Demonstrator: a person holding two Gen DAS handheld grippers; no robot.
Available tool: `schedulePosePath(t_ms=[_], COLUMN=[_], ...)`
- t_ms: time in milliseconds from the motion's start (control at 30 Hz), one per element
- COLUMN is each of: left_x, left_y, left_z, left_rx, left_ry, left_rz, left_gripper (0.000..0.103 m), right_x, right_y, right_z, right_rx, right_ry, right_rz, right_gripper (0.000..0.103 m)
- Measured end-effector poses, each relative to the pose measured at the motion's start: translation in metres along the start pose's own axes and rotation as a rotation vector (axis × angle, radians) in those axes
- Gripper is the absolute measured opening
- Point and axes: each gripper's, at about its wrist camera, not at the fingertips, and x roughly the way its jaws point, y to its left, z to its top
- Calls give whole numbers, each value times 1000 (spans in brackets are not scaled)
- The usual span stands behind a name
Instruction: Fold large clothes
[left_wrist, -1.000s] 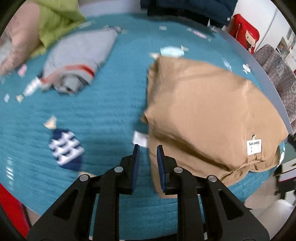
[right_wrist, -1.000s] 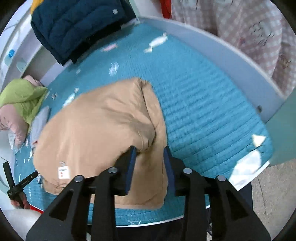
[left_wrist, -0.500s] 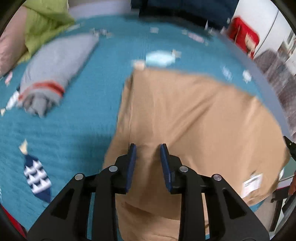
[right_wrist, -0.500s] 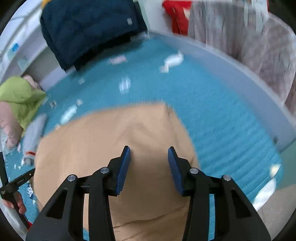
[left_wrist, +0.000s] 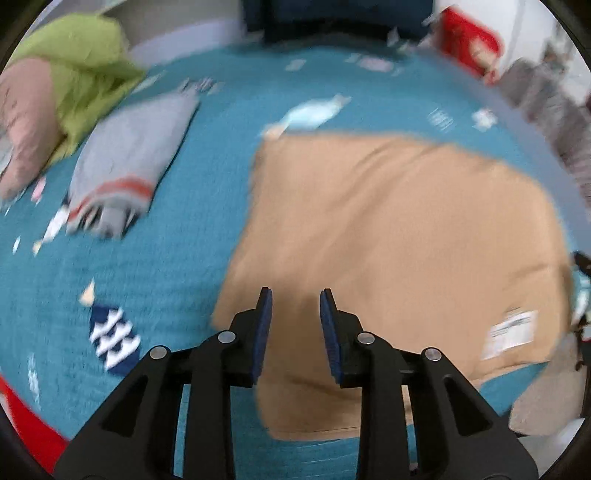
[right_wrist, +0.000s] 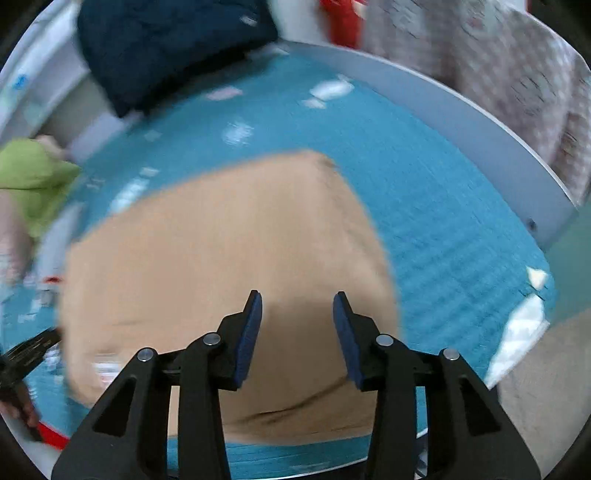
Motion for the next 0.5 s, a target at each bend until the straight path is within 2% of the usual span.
schedulePosePath(t_ms=[100,133,200,267,300,400,500], left_x=[-3,4,31,60,67,52,45], left_y=[-26,-38,-57,-65,-64,-61,-62], left_z=[9,7,-6,-19,-19,-11,-15], left_rx=[39,57,93,101,95,107,122], left_ry=[1,29,143,241,249,229,264], left_rz=[-111,-152,-206,-207,-214,-228,-293], left_gripper=[28,28,27,27,27,27,29], right_x=[6,16,36,70,79,65,49], right_y=[34,48,59,56,51,51,52], right_z=[-7,-14,-25,-41,-44,-36,-36], right_rx=[-62,-79,-111,-115,-83,-69,-48], right_ry=[70,131,213,280,295,304,342], right_rz=[105,160,143,26,43,58,116], right_gripper=[19,18,16,16,16,17,21])
